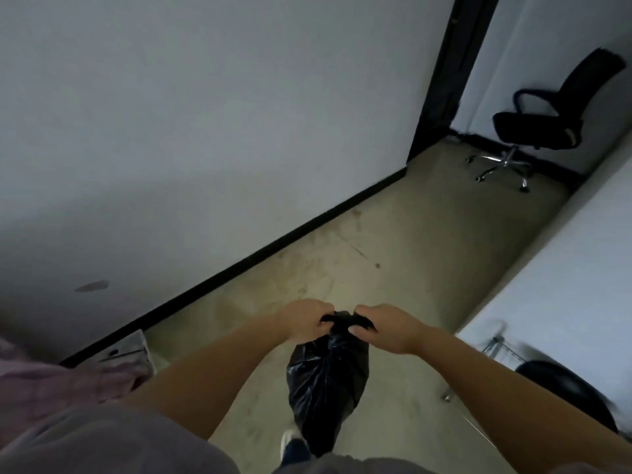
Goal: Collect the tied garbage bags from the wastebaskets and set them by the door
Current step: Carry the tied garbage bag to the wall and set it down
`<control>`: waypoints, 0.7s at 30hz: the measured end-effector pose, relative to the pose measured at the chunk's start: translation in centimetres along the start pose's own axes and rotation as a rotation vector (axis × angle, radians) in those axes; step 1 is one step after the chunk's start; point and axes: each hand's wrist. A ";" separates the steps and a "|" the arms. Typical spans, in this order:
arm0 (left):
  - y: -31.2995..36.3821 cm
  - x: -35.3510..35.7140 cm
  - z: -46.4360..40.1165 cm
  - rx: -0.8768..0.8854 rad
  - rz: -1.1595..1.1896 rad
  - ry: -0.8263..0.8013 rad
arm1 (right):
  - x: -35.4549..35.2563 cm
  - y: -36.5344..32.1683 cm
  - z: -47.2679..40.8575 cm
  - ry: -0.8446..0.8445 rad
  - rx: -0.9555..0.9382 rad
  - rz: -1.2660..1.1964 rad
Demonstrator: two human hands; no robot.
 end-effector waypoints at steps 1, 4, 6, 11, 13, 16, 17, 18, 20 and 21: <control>-1.2 -1.6 -1.3 0.024 0.001 -0.023 | -1.0 0.2 -1.6 0.004 0.000 -0.010; -4.5 -6.3 -5.6 0.105 -0.008 -0.021 | -4.1 1.1 -6.1 0.059 0.034 -0.063; -6.0 -8.5 -8.8 0.142 -0.044 -0.032 | -5.6 2.3 -8.8 0.067 0.078 -0.074; -8.8 -13.5 -17.0 0.193 -0.114 -0.061 | -9.9 7.0 -15.5 0.078 0.163 -0.053; -9.7 -15.4 -20.7 0.188 -0.139 -0.054 | -11.8 9.2 -18.2 0.077 0.180 -0.043; -10.8 -18.5 -26.9 0.198 -0.150 -0.052 | -15.0 13.7 -22.5 0.099 0.190 -0.040; -11.1 -19.4 -29.1 0.208 -0.148 -0.042 | -16.1 15.3 -23.8 0.109 0.183 -0.038; -11.3 -20.2 -31.1 0.208 -0.139 -0.032 | -17.2 16.9 -25.2 0.111 0.180 -0.031; -11.7 -22.0 -35.3 0.183 -0.111 -0.027 | -19.7 20.1 -27.6 0.102 0.190 -0.024; -11.7 -23.0 -37.4 0.177 -0.105 -0.029 | -21.1 21.7 -28.8 0.100 0.199 -0.026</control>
Point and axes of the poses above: each hand's wrist, its own z-axis away from the middle knuckle, its own x-axis out of the palm, y = z × x, and after that the axes turned 6 degrees about x, right-handed
